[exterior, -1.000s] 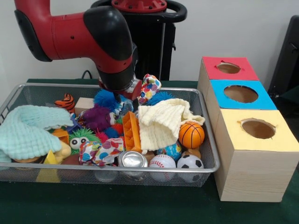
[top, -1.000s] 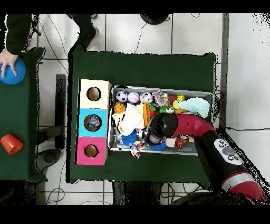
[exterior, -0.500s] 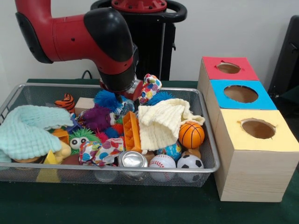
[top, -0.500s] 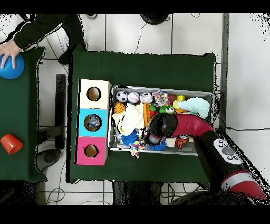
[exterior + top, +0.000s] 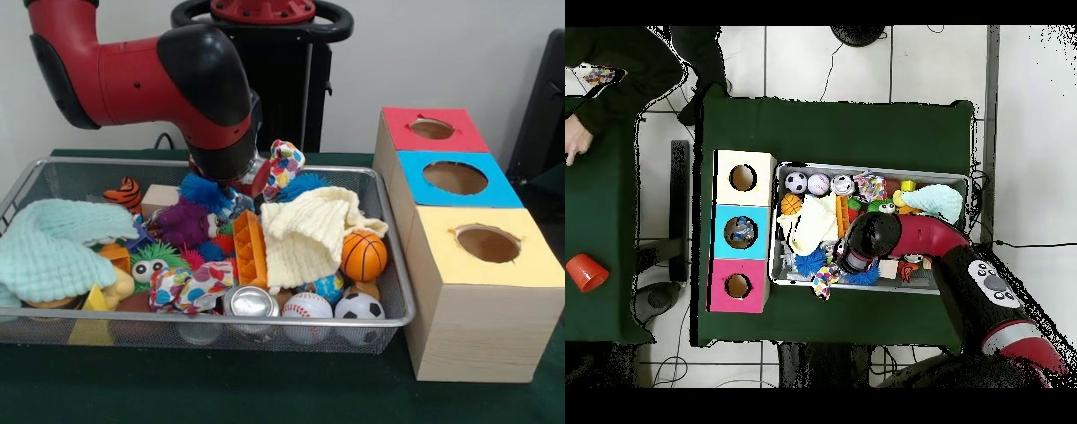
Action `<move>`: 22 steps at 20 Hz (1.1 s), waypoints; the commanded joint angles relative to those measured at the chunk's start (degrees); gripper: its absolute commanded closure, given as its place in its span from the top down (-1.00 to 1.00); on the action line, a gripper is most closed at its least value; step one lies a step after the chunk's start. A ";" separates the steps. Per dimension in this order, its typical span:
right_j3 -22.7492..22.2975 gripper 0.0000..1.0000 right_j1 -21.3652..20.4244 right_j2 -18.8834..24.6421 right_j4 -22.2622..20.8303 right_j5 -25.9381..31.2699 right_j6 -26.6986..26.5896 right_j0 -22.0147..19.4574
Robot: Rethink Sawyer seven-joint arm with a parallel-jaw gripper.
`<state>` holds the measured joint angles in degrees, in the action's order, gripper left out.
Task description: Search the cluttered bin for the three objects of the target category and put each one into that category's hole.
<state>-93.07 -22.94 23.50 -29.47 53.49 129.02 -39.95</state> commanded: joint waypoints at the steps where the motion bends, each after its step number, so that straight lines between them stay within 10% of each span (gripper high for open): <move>1: 3.17 1.00 9.84 -1.00 -3.97 -6.11 -6.03 0.13; 19: 2.30 1.00 8.89 -0.50 -3.20 -4.06 -7.57 -0.52; 20: 2.20 -1.00 8.87 -0.51 -3.16 -4.08 -7.62 -0.55; 22: 2.02 -1.00 8.87 -0.54 -3.09 -4.29 -7.69 -0.57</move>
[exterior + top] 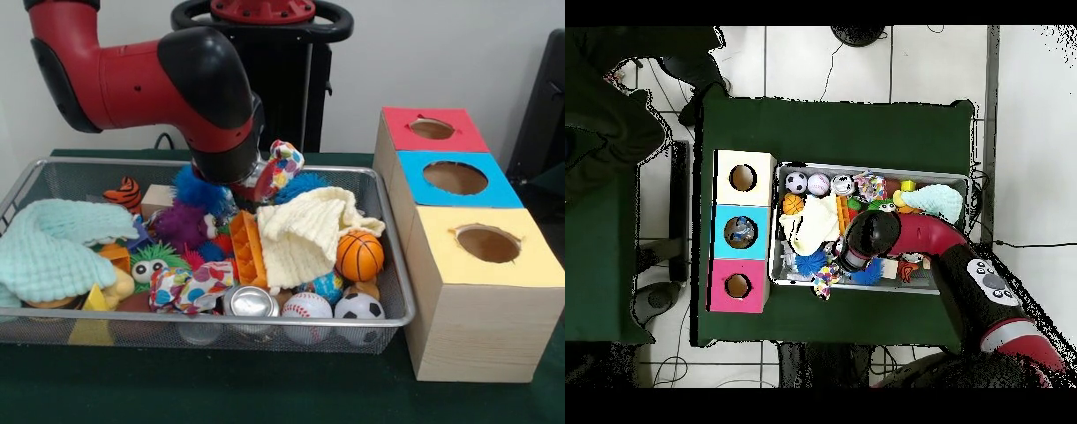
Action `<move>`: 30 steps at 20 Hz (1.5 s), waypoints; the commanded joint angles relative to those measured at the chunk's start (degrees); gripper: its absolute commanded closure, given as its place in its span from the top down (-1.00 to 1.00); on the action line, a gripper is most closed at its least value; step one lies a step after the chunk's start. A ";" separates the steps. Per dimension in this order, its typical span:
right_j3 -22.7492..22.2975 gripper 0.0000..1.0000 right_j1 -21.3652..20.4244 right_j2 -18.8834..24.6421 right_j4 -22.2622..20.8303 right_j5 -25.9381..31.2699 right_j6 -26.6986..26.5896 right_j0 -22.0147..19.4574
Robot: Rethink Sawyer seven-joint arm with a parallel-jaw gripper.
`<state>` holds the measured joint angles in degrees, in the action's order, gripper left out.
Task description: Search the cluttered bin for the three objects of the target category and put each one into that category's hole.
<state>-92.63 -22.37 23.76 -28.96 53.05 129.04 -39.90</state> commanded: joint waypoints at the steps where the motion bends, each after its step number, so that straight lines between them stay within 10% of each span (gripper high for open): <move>1: 1.58 -1.00 8.32 -0.75 -3.68 -3.96 -7.80 -0.66; 23: -1.04 -1.00 4.07 1.49 -0.98 -0.46 -8.86 -1.76; 24: -1.05 1.00 3.95 1.45 -0.94 -0.24 -8.75 -1.66; 30: -1.26 1.00 3.96 1.46 -0.66 -0.22 -8.45 -1.80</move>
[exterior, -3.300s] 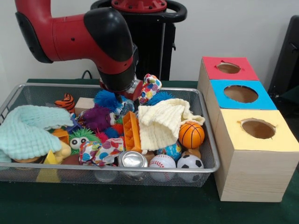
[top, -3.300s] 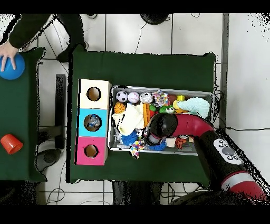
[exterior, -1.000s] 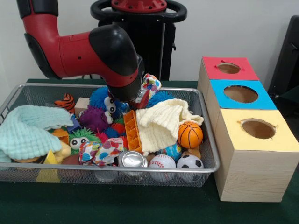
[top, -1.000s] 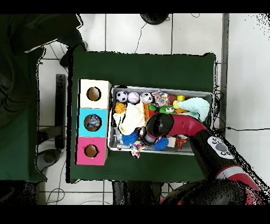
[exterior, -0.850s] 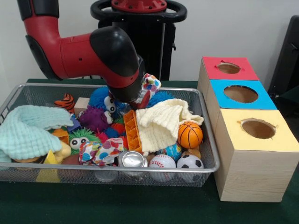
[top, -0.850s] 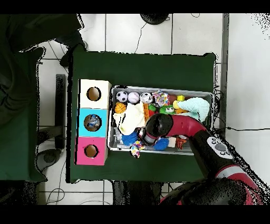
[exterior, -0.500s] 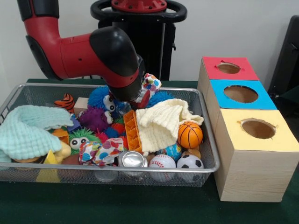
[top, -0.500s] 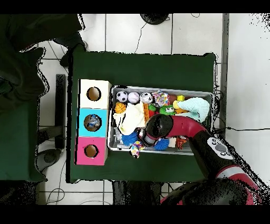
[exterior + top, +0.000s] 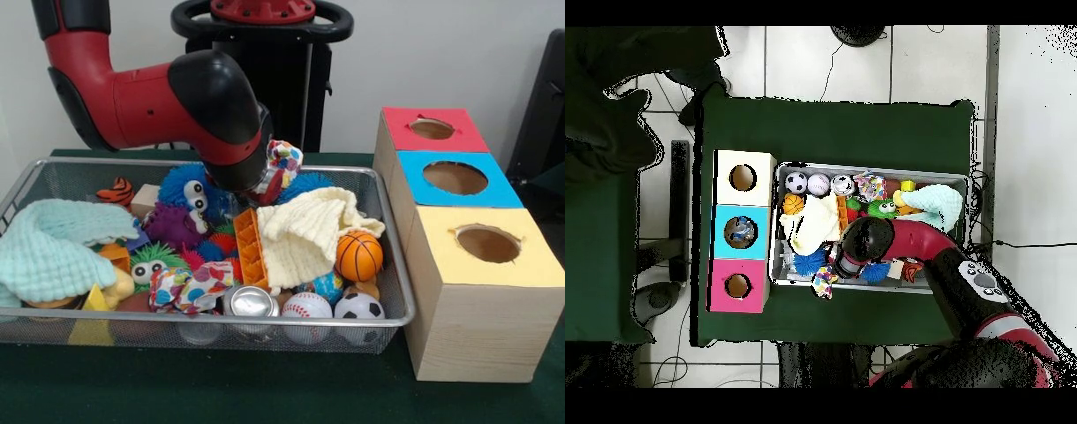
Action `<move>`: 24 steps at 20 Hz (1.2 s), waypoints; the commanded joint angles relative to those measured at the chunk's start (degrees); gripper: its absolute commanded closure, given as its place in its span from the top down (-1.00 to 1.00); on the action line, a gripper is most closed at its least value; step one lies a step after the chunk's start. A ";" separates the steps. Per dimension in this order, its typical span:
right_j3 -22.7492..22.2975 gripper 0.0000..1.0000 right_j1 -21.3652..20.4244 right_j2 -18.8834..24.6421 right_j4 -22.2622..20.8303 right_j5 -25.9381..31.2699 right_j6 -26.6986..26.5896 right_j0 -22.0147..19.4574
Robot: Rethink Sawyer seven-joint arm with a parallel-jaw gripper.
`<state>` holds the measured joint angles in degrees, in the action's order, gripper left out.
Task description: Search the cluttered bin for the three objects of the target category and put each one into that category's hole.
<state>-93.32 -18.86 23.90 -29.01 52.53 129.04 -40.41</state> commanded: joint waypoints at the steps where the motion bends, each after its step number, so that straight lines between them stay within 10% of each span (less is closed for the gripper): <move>1: -0.61 1.00 0.42 1.33 -0.55 0.37 -8.42 -1.30; 24: -6.18 1.00 -9.16 2.96 3.29 6.38 -8.80 -2.79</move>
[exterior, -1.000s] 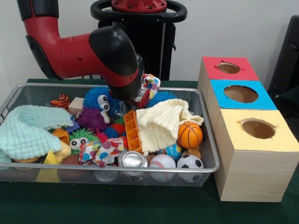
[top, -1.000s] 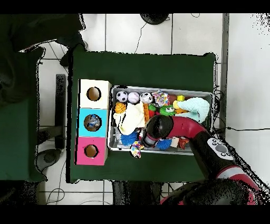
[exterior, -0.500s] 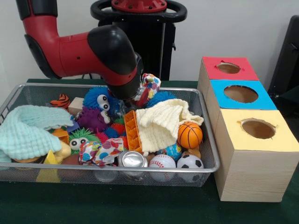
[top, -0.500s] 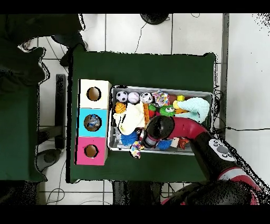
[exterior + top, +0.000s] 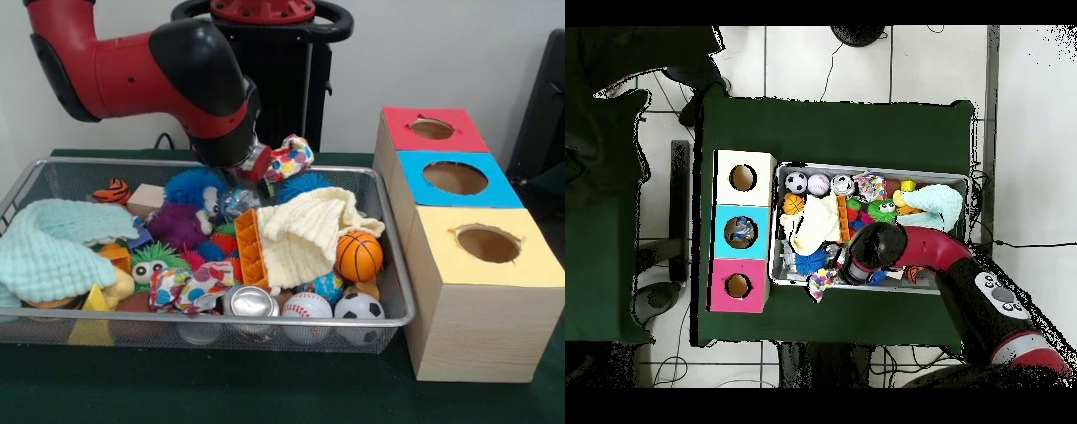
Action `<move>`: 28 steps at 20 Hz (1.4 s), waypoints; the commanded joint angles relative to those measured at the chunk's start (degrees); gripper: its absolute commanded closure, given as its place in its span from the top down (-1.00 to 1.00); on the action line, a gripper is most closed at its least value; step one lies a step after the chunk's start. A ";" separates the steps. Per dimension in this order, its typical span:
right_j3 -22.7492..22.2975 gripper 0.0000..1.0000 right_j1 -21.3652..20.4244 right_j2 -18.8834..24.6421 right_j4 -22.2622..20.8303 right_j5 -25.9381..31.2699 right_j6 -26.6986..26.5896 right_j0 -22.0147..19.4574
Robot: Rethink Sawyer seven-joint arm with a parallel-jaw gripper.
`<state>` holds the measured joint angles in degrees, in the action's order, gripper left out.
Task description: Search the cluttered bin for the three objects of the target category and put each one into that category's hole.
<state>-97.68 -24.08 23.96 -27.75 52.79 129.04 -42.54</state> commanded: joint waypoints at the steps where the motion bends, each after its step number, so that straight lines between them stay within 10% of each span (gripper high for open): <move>1: -1.77 1.00 -4.12 2.96 2.17 6.39 -8.85 -0.63; 28: 1.53 1.00 1.30 1.02 -2.27 -1.61 -5.85 2.18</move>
<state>-98.48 -27.30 23.95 -27.38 54.92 129.04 -42.12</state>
